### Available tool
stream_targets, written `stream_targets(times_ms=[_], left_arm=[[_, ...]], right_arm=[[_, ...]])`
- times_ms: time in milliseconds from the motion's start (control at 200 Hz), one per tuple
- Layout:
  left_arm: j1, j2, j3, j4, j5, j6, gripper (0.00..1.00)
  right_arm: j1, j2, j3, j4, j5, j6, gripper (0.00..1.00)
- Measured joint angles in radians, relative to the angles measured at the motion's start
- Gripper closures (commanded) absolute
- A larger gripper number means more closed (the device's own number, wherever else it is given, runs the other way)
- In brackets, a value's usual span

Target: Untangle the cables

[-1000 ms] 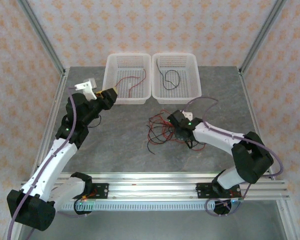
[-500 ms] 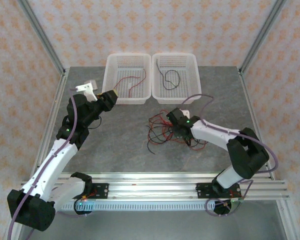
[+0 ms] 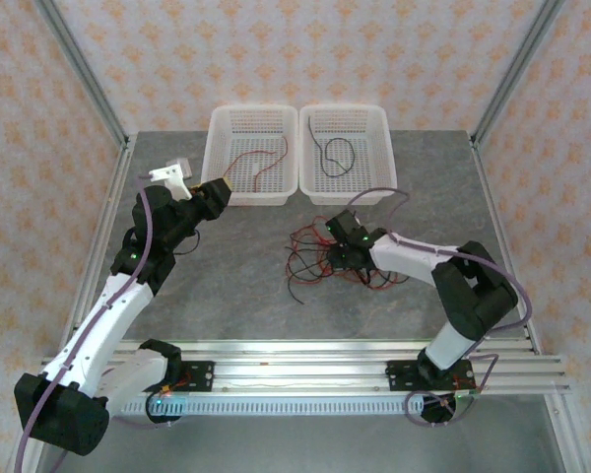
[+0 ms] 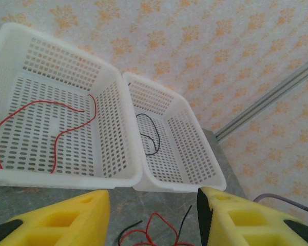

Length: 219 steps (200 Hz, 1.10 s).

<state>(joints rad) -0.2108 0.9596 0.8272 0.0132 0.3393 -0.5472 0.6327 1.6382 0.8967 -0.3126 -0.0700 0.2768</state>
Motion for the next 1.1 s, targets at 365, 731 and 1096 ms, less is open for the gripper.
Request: stream_targets(times_ms=[365, 731, 1096], left_arm=[[0.000, 0.000, 0.000, -0.030, -0.034, 0.036, 0.46], [0.000, -0.021, 0.000, -0.095, -0.056, 0.071, 0.39], [0.000, -0.031, 0.000, -0.108, -0.059, 0.074, 0.38]], right_arm=[[0.118, 0.190, 0.184, 0.143, -0.202, 0.147, 0.94], [0.162, 0.129, 0.292, 0.040, -0.147, 0.217, 0.59], [0.146, -0.210, 0.033, -0.070, 0.023, 0.364, 0.41]])
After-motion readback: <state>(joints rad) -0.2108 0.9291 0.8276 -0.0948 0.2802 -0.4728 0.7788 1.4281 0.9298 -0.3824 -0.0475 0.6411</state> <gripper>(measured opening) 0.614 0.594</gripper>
